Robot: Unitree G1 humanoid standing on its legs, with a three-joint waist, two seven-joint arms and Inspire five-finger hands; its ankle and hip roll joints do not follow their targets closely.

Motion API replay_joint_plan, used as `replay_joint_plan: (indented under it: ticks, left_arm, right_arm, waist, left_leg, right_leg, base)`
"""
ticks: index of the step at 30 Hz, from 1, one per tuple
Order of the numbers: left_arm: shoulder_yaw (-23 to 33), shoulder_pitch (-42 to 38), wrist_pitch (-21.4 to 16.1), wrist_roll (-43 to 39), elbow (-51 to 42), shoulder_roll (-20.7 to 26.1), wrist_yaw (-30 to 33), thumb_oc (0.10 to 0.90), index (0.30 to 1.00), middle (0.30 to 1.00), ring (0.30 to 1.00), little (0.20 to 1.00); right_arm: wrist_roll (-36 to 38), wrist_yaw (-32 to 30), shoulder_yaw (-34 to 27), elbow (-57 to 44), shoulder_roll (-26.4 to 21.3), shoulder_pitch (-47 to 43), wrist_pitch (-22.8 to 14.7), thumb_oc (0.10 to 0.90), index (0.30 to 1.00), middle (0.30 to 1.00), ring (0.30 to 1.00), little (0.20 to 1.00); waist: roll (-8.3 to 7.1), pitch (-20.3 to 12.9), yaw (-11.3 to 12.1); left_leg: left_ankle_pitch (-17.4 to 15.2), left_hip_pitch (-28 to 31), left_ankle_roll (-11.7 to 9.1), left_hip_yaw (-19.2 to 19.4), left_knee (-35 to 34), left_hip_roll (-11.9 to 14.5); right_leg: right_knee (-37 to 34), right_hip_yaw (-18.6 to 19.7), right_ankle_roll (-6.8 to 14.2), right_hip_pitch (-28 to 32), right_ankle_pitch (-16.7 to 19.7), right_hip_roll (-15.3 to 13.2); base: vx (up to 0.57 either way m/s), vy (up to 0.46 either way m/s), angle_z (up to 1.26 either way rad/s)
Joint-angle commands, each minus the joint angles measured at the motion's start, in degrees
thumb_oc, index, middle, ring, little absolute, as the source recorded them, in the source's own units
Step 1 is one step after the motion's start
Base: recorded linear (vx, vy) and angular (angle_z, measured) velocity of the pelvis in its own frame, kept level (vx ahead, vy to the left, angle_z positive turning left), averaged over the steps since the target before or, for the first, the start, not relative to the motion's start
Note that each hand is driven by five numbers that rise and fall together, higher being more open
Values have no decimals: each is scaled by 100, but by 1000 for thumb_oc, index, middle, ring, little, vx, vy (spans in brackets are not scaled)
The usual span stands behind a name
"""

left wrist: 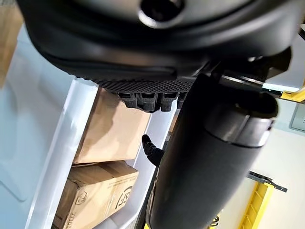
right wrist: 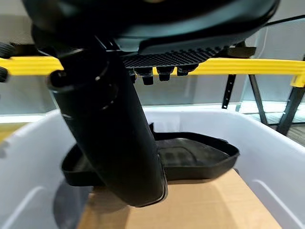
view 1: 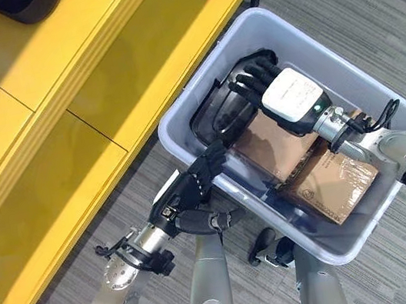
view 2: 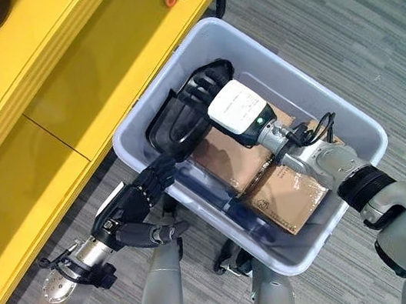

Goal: Move parts from the plastic box to the shelf.

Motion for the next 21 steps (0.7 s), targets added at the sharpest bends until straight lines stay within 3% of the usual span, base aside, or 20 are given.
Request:
replay_joint_plan:
  ticks: [1,9,14,18,21]
  left_arm:
    - [154,-59,-468,-234,-810,-42,-226,900,1000,1000,1000,1000]
    - [303,-71,-618,-408,-784,-149,-72,900,1000,1000,1000,1000]
    - [358,54,-530,-413,-800,-158,-581,900,1000,1000,1000,1000]
    - [273,81,-567,-373,-806,-111,-390,900,1000,1000,1000,1000]
    - [273,41,-610,-403,-762,-79,-324,900,1000,1000,1000,1000]
  right_arm:
    - [-61,-416,13,-71,-107,-851,161,900,1000,1000,1000,1000]
    - [-65,-146,148,40,70,-978,355,900,1000,1000,1000,1000]
    - [-366,-189,280,90,8,-1159,634,900,1000,1000,1000,1000]
    - [-531,-35,504,54,-29,-1193,674,900,1000,1000,1000,1000]
    - [-392,-200,569,189,-26,-1195,1052,900,1000,1000,1000,1000]
  waist:
    - [185,-88,56]
    - [249,-88,150]
    - [329,-88,253]
    - [361,-88,226]
    - [364,-88,208]
  left_leg:
    - [-129,60,-87,63,-208,108]
    - [-228,-465,8,-16,166,-67]
    - [-477,-1246,159,-134,923,-342]
    - [-558,-1465,200,-138,1132,-333]
    - [-545,-1592,206,-133,1186,-314]
  right_leg:
    - [425,443,354,29,-62,175]
    - [955,447,334,-528,-213,37]
    - [1475,509,283,-1168,-355,-105]
    - [1592,571,252,-1385,-375,-74]
    - [1622,592,243,-1507,-366,-48]
  base:
    - [3,-32,4]
    - [-11,-15,5]
    - [-62,-63,13]
    - [-23,18,-3]
    - [-7,1,-2]
